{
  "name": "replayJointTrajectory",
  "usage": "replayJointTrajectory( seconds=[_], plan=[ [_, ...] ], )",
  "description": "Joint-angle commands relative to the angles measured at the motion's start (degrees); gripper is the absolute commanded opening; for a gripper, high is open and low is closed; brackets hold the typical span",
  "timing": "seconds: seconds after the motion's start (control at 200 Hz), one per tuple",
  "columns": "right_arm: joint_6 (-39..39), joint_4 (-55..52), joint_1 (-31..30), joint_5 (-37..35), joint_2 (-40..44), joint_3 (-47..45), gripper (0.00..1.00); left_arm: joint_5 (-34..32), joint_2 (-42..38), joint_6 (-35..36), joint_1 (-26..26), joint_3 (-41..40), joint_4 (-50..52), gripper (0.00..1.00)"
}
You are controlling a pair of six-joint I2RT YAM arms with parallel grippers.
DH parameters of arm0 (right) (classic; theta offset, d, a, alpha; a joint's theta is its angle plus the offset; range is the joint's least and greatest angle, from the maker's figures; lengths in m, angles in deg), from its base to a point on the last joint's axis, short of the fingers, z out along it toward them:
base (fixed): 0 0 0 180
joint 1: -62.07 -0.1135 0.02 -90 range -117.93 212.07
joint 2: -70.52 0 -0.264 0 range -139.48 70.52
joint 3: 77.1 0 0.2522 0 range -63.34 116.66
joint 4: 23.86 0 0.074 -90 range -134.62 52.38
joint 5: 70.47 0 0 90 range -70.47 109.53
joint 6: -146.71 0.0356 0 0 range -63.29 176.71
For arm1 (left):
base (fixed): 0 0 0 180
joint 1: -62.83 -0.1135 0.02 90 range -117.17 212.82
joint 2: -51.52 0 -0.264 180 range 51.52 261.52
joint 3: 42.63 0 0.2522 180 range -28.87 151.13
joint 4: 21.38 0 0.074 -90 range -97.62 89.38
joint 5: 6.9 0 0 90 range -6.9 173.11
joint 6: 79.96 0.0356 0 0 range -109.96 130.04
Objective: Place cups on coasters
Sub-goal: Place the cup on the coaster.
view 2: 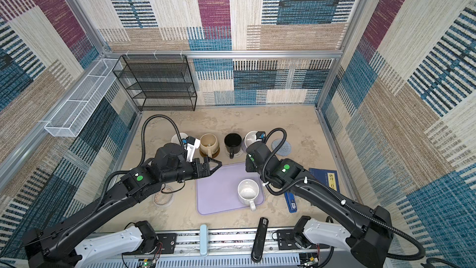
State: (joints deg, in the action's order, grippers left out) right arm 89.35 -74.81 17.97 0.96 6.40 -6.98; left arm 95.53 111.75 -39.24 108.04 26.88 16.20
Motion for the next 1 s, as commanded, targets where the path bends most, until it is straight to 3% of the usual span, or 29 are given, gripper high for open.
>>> replayJointTrajectory(
  seconds=[0.0,0.195,0.521,0.796,0.992],
  plan=[
    [-5.86,3.38,3.92,2.15,-0.84,0.63,0.0,2.02,2.83,2.66,0.37,2.44,-1.09,1.0],
    [-10.06,6.86,11.03,6.37,-4.03,1.78,0.0,4.32,8.82,5.4,0.4,8.23,-0.5,1.0],
    [-14.58,8.61,19.57,14.51,-17.81,6.65,0.0,7.53,16.66,7.38,0.13,16.3,-0.35,1.0],
    [-15.82,7.0,20.59,13.5,-27.92,12.36,0.0,8.67,20.97,7.74,-0.45,18.86,-0.71,1.0],
    [-15.57,6.21,20.78,11.49,-30.46,14.01,0.0,8.77,20.81,6.91,-1.39,17.14,-2.36,1.0]
  ],
)
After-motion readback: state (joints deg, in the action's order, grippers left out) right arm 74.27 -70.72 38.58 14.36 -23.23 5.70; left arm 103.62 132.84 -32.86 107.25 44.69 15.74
